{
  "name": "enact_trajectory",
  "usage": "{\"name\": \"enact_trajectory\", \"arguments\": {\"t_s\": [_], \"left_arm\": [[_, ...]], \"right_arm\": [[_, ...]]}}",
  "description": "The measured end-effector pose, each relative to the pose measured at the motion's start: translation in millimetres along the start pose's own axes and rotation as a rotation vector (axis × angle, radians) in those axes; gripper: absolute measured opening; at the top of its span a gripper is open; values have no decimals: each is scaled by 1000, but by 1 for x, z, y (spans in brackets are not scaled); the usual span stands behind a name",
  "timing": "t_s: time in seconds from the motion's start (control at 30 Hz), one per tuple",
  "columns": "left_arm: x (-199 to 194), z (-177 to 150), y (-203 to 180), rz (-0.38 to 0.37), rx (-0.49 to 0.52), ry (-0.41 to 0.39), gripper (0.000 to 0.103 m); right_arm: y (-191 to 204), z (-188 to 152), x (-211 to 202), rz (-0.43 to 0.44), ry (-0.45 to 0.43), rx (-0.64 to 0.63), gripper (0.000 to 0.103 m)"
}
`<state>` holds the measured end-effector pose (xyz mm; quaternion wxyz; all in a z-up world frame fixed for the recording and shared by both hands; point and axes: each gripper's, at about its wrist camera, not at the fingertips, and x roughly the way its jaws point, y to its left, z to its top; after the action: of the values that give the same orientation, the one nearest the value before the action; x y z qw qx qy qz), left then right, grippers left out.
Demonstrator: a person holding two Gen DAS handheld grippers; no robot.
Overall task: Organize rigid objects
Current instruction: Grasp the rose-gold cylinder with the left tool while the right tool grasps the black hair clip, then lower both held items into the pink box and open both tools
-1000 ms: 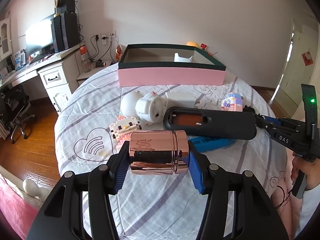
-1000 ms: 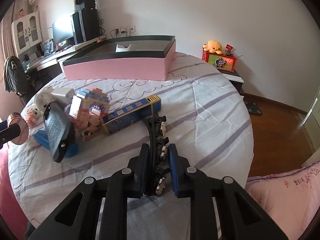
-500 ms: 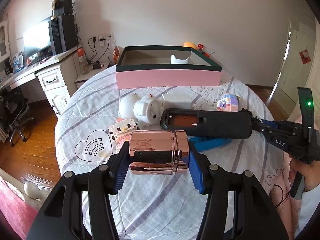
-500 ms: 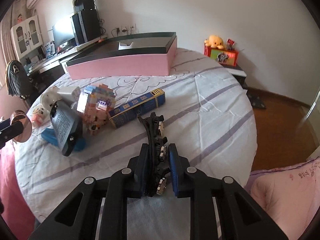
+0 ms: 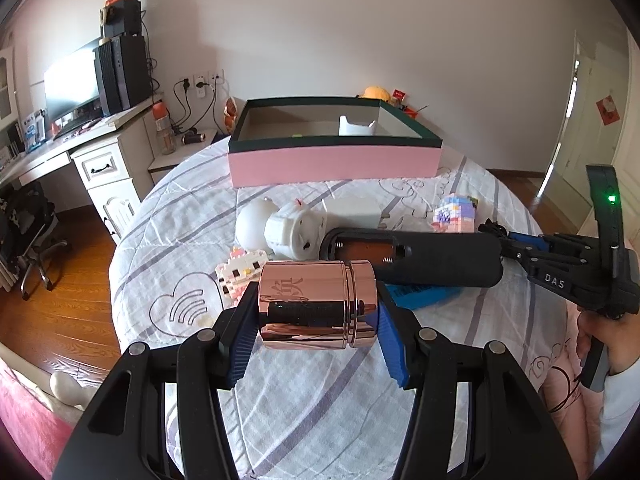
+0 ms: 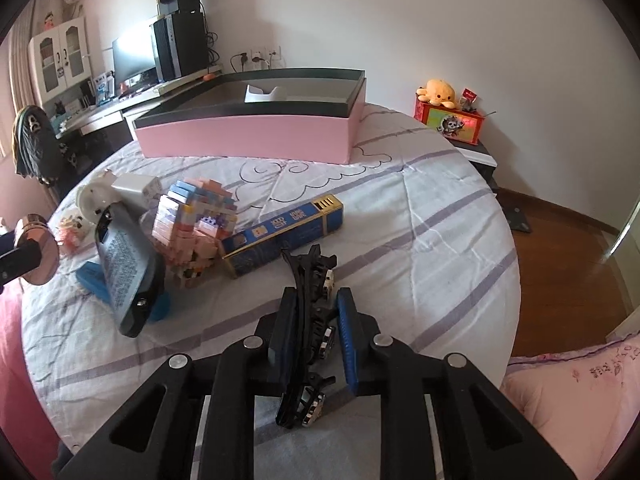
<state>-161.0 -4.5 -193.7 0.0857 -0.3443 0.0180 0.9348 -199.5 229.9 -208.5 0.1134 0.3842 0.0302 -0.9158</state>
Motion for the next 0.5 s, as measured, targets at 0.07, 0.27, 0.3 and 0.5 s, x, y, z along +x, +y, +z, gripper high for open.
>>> {"name": "enact_trajectory", "arguments": {"t_s": [0.07, 0.27, 0.3, 0.5], "left_arm": [[-2, 3, 1, 0, 2, -9, 55], [-11, 19, 2, -11, 4, -51, 55], [-12, 24, 2, -7, 9, -61, 55], [-14, 53, 3, 7, 34, -111, 55]], "right_arm": [[-1, 3, -9, 7, -17, 9, 19], [6, 23, -40, 55, -93, -2, 19], [8, 28, -45, 67, -104, -6, 20], [22, 60, -59, 96, -158, -63, 20]]}}
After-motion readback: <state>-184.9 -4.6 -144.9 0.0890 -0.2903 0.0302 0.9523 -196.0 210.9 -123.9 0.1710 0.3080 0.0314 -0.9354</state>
